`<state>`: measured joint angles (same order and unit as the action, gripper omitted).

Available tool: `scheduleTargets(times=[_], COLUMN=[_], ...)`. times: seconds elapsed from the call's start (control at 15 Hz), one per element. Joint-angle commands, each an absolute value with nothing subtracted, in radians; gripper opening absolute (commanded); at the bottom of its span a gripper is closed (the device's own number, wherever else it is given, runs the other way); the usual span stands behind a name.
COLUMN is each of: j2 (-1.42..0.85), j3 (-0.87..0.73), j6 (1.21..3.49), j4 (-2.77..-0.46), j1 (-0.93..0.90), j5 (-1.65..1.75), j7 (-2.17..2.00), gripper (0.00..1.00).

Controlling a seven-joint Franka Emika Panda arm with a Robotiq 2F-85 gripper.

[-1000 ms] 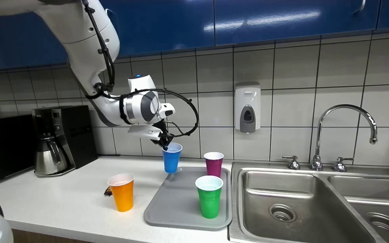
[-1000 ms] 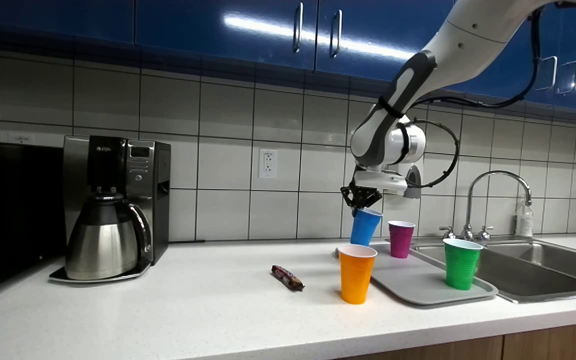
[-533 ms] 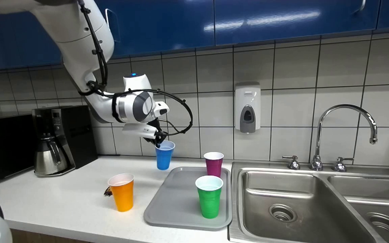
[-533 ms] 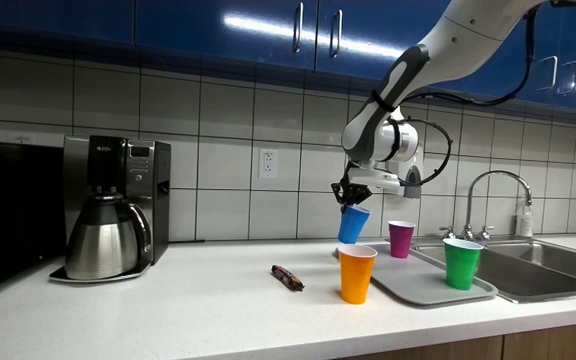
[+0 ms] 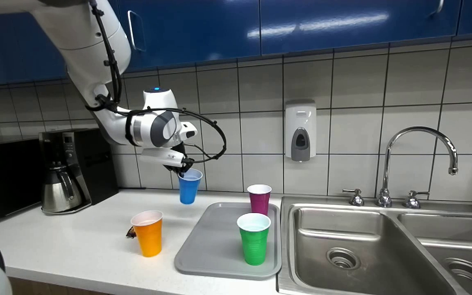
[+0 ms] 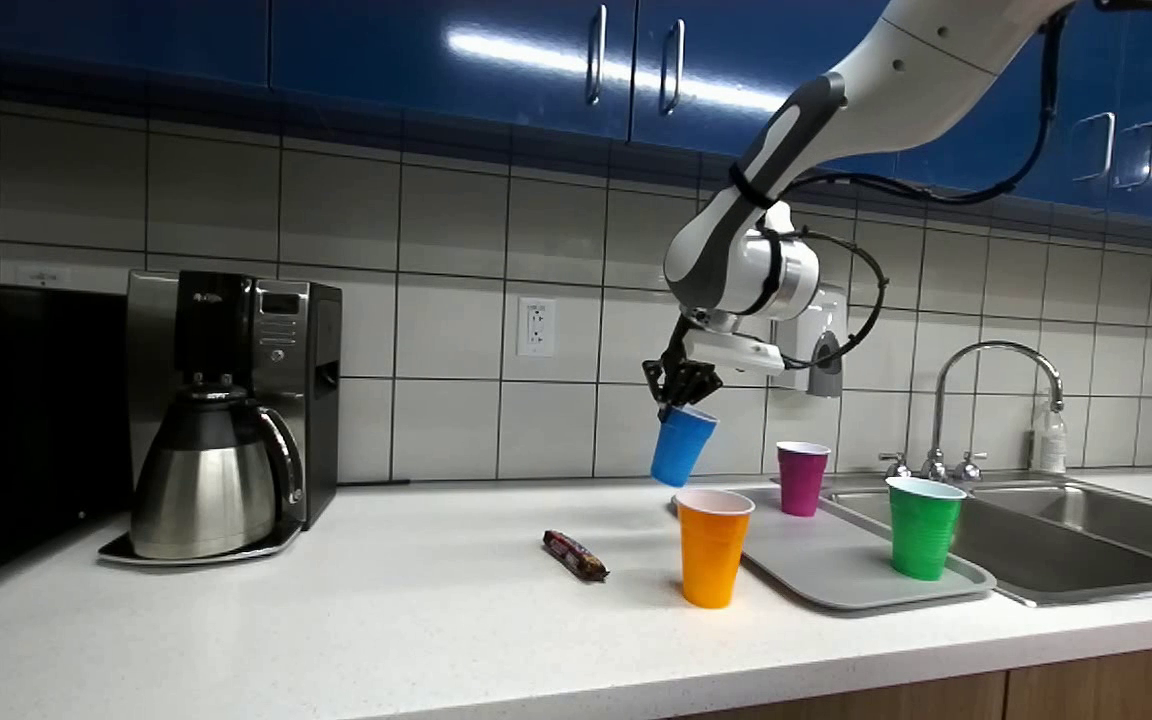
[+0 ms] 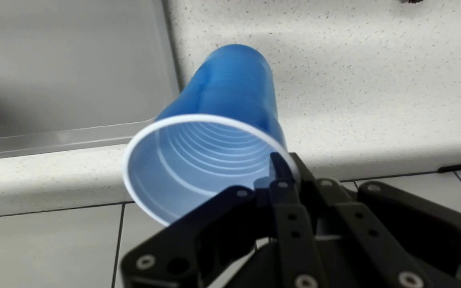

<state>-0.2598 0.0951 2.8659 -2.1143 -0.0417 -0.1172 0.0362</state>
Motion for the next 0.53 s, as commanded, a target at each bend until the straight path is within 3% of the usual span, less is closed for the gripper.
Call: scheduleTargets(times=[0.0, 0.47], j2=[-0.227, -0.239], j3=[0.139, 0.146], j6=[2.874, 2.883], j4=[-2.142, -2.139], j1=[-0.017, -0.042], j5=[-0.154, -0.123], j7=[0.106, 0.100], gripper=[0.01, 0.01])
